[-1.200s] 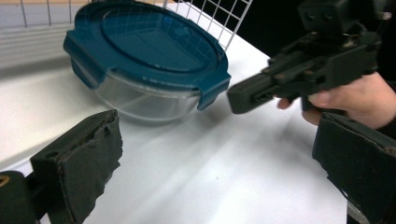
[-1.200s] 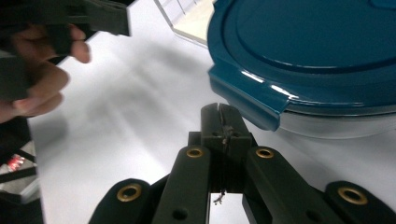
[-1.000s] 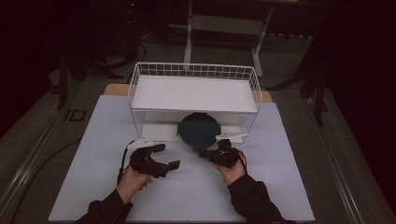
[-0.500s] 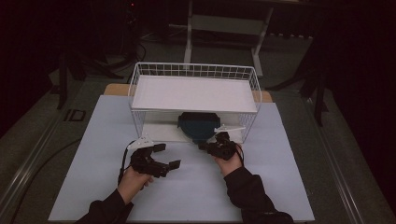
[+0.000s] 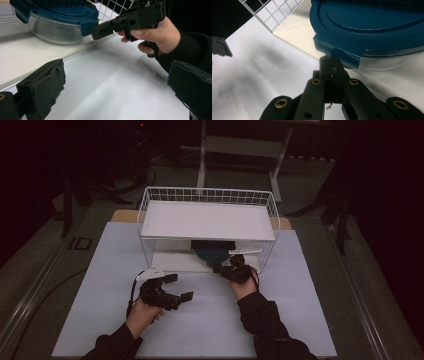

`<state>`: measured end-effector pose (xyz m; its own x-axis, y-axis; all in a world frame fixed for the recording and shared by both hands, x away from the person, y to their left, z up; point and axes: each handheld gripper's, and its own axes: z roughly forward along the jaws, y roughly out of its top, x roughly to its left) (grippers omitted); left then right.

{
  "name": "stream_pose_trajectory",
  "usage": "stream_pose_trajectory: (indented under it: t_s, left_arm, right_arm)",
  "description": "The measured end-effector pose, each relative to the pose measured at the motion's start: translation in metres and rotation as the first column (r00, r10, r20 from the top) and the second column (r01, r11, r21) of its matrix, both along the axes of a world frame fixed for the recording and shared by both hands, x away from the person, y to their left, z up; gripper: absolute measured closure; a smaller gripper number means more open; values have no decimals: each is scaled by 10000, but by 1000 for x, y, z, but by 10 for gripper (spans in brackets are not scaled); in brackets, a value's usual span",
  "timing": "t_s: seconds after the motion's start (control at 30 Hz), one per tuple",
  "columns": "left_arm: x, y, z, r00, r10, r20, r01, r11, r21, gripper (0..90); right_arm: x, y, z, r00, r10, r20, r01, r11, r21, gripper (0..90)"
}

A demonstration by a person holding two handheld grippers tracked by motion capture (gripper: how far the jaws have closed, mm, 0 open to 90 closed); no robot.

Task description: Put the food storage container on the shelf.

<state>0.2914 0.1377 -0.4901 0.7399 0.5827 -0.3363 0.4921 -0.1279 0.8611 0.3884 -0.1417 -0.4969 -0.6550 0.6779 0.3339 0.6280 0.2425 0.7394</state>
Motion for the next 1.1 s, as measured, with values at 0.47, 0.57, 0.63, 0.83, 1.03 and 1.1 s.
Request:
stream_pose_trajectory:
  t_s: [0.47, 0.57, 0.63, 0.83, 1.03, 1.1]
  left_arm:
    - [-3, -1, 0, 9999, -94, 53, 94, 9999, 136, 17]
    - [-5, -1, 2, 9998, -124, 142, 122, 9998, 154, 17]
    - [-6, 0, 3, 9997, -124, 214, 121, 9998, 133, 17]
    - [-9, 3, 4, 9991, -246, 334, 239, 9995, 197, 17]
    - [-13, 4, 6, 9986, -353, 396, 347, 9993, 139, 17]
    - [-15, 5, 7, 9983, -381, 446, 373, 9991, 198, 18]
  right_arm:
    - [-18, -1, 5, 9988, 356, 349, -370, 9985, 397, 561]
    - [-23, -2, 8, 9981, 406, 463, -433, 9974, 585, 398]
    - [-26, -4, 7, 9972, 614, 435, -646, 9950, 765, 309]
    - [-36, -13, 3, 9969, 627, 467, -670, 9929, 984, 209]
    - [-48, -23, 6, 9958, 463, 785, -527, 9953, 809, 208]
    - [-52, -28, 6, 9956, 430, 829, -499, 9952, 837, 200]
